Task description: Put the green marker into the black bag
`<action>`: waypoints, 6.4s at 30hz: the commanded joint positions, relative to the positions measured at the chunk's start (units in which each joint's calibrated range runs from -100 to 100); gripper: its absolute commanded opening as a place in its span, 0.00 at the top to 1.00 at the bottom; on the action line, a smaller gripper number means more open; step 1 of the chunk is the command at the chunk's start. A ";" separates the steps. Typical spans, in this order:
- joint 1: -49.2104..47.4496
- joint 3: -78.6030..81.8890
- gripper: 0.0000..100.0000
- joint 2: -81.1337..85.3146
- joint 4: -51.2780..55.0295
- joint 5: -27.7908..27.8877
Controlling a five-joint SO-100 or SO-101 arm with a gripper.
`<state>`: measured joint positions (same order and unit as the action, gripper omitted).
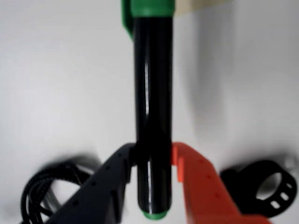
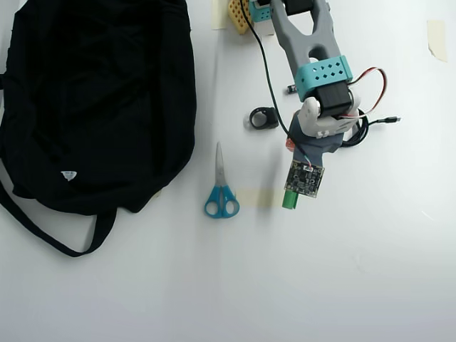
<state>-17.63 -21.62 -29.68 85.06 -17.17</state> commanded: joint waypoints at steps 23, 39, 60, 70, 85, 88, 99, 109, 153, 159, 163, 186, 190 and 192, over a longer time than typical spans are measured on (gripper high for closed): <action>6.04 25.75 0.98 26.61 -8.66 9.35; 6.56 32.31 0.98 37.07 -12.45 13.50; 21.97 35.55 0.98 42.79 -12.45 12.19; 32.74 35.55 0.98 42.71 -14.95 12.19; 50.99 35.55 0.98 41.55 -16.07 12.03; 56.90 35.91 0.98 41.46 -19.94 9.98; 67.22 35.91 0.98 30.18 -25.88 9.56; 67.37 35.64 0.67 30.84 -24.08 6.10; 7.24 97.18 0.98 98.73 -43.54 3.80; 7.76 103.83 0.98 103.54 -43.71 5.16; 11.13 108.32 0.98 107.61 -43.63 7.52; 13.52 121.35 0.98 118.39 -35.45 9.93; 13.52 120.99 0.98 128.19 -23.90 9.93; 13.52 120.99 0.98 129.27 -21.32 9.93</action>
<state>-3.82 98.27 96.35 58.27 -7.40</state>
